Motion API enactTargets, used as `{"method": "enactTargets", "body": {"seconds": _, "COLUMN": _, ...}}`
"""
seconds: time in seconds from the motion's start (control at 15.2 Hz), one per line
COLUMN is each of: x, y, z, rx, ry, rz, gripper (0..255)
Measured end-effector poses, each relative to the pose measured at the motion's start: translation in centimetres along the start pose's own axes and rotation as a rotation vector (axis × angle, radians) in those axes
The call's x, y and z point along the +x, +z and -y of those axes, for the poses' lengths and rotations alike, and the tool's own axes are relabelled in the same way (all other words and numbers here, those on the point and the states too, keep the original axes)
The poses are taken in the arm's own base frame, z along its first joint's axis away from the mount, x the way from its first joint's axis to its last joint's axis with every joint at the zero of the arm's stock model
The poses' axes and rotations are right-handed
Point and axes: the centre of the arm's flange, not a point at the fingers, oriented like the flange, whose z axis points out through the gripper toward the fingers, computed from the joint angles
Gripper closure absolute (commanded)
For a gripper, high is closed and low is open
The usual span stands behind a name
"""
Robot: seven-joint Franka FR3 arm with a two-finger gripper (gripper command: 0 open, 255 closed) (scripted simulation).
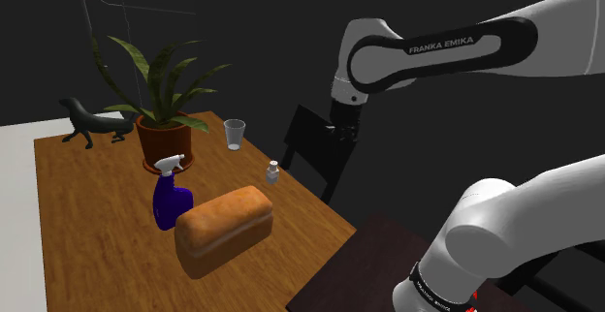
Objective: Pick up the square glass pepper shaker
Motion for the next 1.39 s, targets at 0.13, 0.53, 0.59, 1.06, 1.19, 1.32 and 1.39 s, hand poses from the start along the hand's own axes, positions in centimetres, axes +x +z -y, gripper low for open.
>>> {"method": "enactTargets", "body": {"seconds": 0.13, "x": 1.5, "y": 1.5, "z": -0.4, "rx": 0.0, "ry": -0.002, "rz": -0.022, "gripper": 0}}
{"method": "enactTargets", "body": {"seconds": 0.53, "x": 6.3, "y": 7.0, "z": -1.9, "rx": -0.001, "ry": -0.006, "rz": -0.089, "gripper": 0}}
{"method": "enactTargets", "body": {"seconds": 0.59, "x": 7.2, "y": 7.8, "z": -2.0, "rx": -0.001, "ry": -0.007, "rz": -0.101, "gripper": 0}}
{"method": "enactTargets", "body": {"seconds": 1.06, "x": 13.1, "y": 13.1, "z": -3.4, "rx": -0.002, "ry": -0.013, "rz": -0.178, "gripper": 0}}
{"method": "enactTargets", "body": {"seconds": 1.19, "x": 15.2, "y": 14.7, "z": -3.8, "rx": -0.003, "ry": -0.014, "rz": -0.2, "gripper": 0}}
{"method": "enactTargets", "body": {"seconds": 1.32, "x": 17.1, "y": 16.1, "z": -4.2, "rx": -0.003, "ry": -0.016, "rz": -0.223, "gripper": 0}}
{"method": "enactTargets", "body": {"seconds": 1.39, "x": 18.0, "y": 16.9, "z": -4.5, "rx": -0.003, "ry": -0.016, "rz": -0.234, "gripper": 0}}
